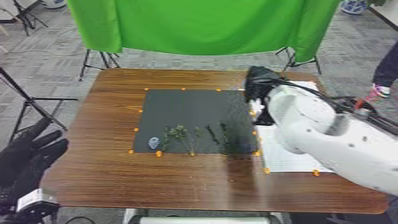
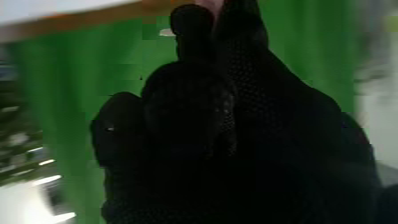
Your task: Arrange flowers
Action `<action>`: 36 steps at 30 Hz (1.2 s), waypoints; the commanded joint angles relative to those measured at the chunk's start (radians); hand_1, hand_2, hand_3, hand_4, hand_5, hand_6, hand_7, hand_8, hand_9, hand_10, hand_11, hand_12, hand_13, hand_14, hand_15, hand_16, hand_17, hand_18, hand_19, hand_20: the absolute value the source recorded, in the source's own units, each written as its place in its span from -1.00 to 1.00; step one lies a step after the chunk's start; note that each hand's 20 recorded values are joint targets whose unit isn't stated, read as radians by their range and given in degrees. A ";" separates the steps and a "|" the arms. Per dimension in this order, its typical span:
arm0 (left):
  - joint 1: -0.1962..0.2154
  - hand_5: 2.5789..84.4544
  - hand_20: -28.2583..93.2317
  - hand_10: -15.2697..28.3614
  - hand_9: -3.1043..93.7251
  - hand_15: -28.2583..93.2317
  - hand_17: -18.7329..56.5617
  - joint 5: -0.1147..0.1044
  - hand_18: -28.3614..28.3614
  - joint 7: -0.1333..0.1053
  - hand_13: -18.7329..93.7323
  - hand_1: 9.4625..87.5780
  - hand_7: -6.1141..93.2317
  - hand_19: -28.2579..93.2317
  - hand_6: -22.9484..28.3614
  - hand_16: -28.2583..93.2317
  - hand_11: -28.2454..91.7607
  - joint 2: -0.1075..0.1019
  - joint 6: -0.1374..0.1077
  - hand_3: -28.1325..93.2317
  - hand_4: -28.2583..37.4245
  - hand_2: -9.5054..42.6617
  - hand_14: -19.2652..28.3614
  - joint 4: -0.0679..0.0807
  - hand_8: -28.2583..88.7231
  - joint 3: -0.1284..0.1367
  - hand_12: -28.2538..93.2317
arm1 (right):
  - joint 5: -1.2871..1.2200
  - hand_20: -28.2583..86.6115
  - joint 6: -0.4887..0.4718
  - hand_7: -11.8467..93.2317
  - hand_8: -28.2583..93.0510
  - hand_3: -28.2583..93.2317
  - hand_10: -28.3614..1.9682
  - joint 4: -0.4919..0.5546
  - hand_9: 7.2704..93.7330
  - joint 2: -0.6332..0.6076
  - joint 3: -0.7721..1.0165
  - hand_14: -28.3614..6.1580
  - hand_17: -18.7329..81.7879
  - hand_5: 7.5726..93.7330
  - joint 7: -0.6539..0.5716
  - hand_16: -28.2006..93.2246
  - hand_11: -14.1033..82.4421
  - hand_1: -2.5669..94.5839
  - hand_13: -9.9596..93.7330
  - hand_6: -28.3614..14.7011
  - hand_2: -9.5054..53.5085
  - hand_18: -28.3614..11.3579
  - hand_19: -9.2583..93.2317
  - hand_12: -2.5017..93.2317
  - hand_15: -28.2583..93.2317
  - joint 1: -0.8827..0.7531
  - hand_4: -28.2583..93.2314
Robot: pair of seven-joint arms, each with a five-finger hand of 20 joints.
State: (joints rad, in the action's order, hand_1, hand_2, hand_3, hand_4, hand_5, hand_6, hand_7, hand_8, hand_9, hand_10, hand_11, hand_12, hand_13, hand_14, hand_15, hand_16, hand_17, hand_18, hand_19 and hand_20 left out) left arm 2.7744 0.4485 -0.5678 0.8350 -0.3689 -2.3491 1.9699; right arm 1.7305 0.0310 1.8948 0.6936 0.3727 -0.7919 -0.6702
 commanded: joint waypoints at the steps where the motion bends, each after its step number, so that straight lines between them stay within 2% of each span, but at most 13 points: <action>1: -0.057 -0.17 -0.53 0.64 -0.26 0.40 -0.67 0.026 1.00 0.039 -0.28 -0.47 -0.71 0.38 0.28 -0.73 -0.08 0.020 0.009 0.51 -0.72 -0.39 0.98 0.007 -0.63 -0.015 -0.34 | -0.008 0.13 -0.028 -0.24 -0.46 0.70 0.39 -0.119 0.95 0.358 -0.064 0.64 0.50 0.65 0.039 -0.23 -0.56 0.31 0.88 0.34 -1.00 -0.18 1.00 -0.27 0.50 0.075 -0.99; 2: -0.067 -0.17 -0.53 0.64 -0.26 0.40 -0.67 0.036 1.00 0.050 -0.28 -0.47 -0.71 0.38 0.28 -0.73 -0.08 0.028 0.018 0.51 -0.72 -0.39 0.98 0.009 -0.63 -0.012 -0.34 | -0.007 0.13 -0.025 -0.24 -0.46 0.70 0.39 -0.144 0.95 0.388 -0.072 0.64 0.50 0.65 0.043 -0.23 -0.56 0.31 0.87 0.34 -1.00 -0.18 1.00 -0.26 0.50 0.072 -0.99; 3: -0.067 -0.17 -0.53 0.64 -0.25 0.40 -0.67 0.031 1.00 0.039 -0.28 -0.47 -0.71 0.38 0.28 -0.73 -0.08 0.023 0.015 0.51 -0.72 -0.39 0.98 0.010 -0.63 -0.014 -0.34 | 0.000 0.13 -0.025 -0.24 -0.46 0.70 0.39 -0.170 0.95 0.420 -0.076 0.64 0.50 0.65 0.053 -0.23 -0.56 0.31 0.87 0.34 -1.00 -0.18 1.00 -0.27 0.51 0.064 -0.99; 4: -0.095 -0.17 -0.53 0.64 -0.26 0.40 -0.67 0.065 1.00 0.094 -0.28 -0.47 -0.71 0.38 0.28 -0.73 -0.08 0.064 0.037 0.51 -0.72 -0.39 0.99 0.013 -0.63 -0.012 -0.34 | 0.010 0.13 -0.045 -0.23 -0.46 0.70 0.39 -0.199 0.95 0.454 -0.048 0.64 0.50 0.64 0.065 -0.23 -0.56 0.31 0.87 0.34 -1.00 -0.18 1.00 -0.27 0.51 0.027 -0.99; 5: -0.105 -0.17 -0.53 0.64 -0.26 0.40 -0.67 0.065 1.00 0.098 -0.28 -0.47 -0.71 0.38 0.28 -0.73 -0.08 0.071 0.037 0.51 -0.72 -0.39 0.99 0.014 -0.63 -0.016 -0.34 | -0.007 0.13 -0.035 -0.23 -0.46 0.70 0.39 -0.223 0.95 0.479 -0.057 0.64 0.50 0.64 0.062 -0.23 -0.56 0.31 0.87 0.34 -1.00 -0.18 1.00 -0.26 0.51 0.027 -0.99; 6: -0.145 -0.17 -0.53 0.64 -0.25 0.40 -0.67 0.095 1.00 0.155 -0.28 -0.47 -0.71 0.38 0.28 -0.73 -0.08 0.103 0.062 0.51 -0.72 -0.39 0.99 0.020 -0.63 -0.017 -0.34 | -0.021 0.13 -0.025 -0.23 -0.46 0.70 0.40 -0.237 0.95 0.491 -0.059 0.64 0.50 0.64 0.049 -0.23 -0.56 0.31 0.87 0.34 -1.00 -0.18 1.00 -0.26 0.51 0.017 -0.99; 10: -0.223 -0.17 -0.53 0.64 -0.25 0.40 -0.67 0.142 1.00 0.225 -0.28 -0.47 -0.71 0.38 0.27 -0.73 -0.08 0.118 0.108 0.51 -0.73 -0.40 0.99 0.037 -0.63 -0.023 -0.34 | -0.045 0.13 -0.011 -0.22 -0.46 0.70 0.41 -0.278 0.94 0.524 -0.067 0.64 0.50 0.64 0.016 -0.24 -0.55 0.31 0.87 0.34 -1.00 -0.19 1.00 -0.26 0.51 0.006 -0.99; 17: -0.245 -0.17 -0.53 0.64 -0.26 0.40 -0.67 0.147 1.00 0.234 -0.28 -0.47 -0.71 0.38 0.27 -0.73 -0.08 0.128 0.115 0.51 -0.72 -0.40 0.99 0.043 -0.63 -0.023 -0.34 | -0.094 0.14 0.021 -0.21 -0.48 0.69 0.43 -0.355 0.95 0.565 -0.093 0.62 0.50 0.62 -0.030 -0.24 -0.56 0.29 0.87 0.40 -1.00 -0.19 1.00 -0.28 0.52 0.018 -0.99; 20: -0.254 -0.17 -0.53 0.63 -0.26 0.40 -0.67 0.136 1.00 0.217 -0.28 -0.47 -0.71 0.38 0.27 -0.73 -0.08 0.113 0.110 0.51 -0.73 -0.40 0.99 0.048 -0.63 -0.028 -0.34 | -0.097 0.14 0.035 -0.22 -0.49 0.67 0.47 -0.374 0.94 0.569 -0.110 0.62 0.49 0.61 -0.033 -0.24 -0.58 0.29 0.87 0.44 -1.00 -0.20 1.00 -0.29 0.52 0.027 -0.99; 22: -0.265 -0.17 -0.53 0.63 -0.26 0.40 -0.67 0.146 1.00 0.235 -0.28 -0.47 -0.71 0.38 0.27 -0.73 -0.08 0.125 0.122 0.51 -0.72 -0.40 0.99 0.050 -0.63 -0.028 -0.34 | -0.089 0.15 0.045 -0.22 -0.50 0.66 0.48 -0.383 0.94 0.574 -0.119 0.63 0.49 0.61 -0.040 -0.24 -0.58 0.30 0.86 0.45 -1.00 -0.19 1.00 -0.30 0.53 0.028 -1.00; 26: -0.281 -0.17 -0.53 0.63 -0.26 0.40 -0.67 0.147 1.00 0.236 -0.28 -0.47 -0.71 0.38 0.27 -0.73 -0.08 0.121 0.128 0.51 -0.73 -0.40 0.98 0.054 -0.63 -0.039 -0.34 | -0.096 0.16 0.046 -0.22 -0.50 0.65 0.51 -0.396 0.93 0.587 -0.127 0.63 0.48 0.60 -0.042 -0.24 -0.59 0.30 0.85 0.48 -1.00 -0.18 1.00 -0.30 0.54 0.037 -1.00; 31: -0.303 -0.17 -0.53 0.63 -0.26 0.40 -0.67 0.165 1.00 0.260 -0.28 -0.47 -0.71 0.38 0.27 -0.73 -0.08 0.145 0.139 0.51 -0.73 -0.40 0.98 0.056 -0.63 -0.038 -0.34 | -0.101 0.16 0.038 -0.23 -0.51 0.65 0.51 -0.403 0.92 0.602 -0.131 0.62 0.47 0.59 -0.031 -0.24 -0.60 0.29 0.84 0.48 -1.00 -0.18 1.00 -0.31 0.55 0.045 -1.00; 36: -0.308 -0.17 -0.53 0.63 -0.26 0.40 -0.67 0.157 1.00 0.255 -0.28 -0.47 -0.71 0.38 0.27 -0.73 -0.08 0.132 0.139 0.51 -0.73 -0.40 0.98 0.063 -0.63 -0.043 -0.34 | -0.124 0.17 0.013 -0.30 -0.53 0.65 0.44 -0.411 0.89 0.616 -0.121 0.59 0.45 0.54 -0.032 -0.25 -0.61 0.28 0.81 0.48 -1.00 -0.20 1.00 -0.32 0.56 0.050 -1.00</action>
State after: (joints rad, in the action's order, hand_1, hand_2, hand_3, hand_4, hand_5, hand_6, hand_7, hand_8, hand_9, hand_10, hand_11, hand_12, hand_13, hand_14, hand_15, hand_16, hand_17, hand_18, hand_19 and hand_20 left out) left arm 2.4736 0.6025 -0.3236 0.9629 -0.2444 -2.2952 1.9320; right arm 1.6212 0.0637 1.4880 1.2779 0.2458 -0.8282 -0.6462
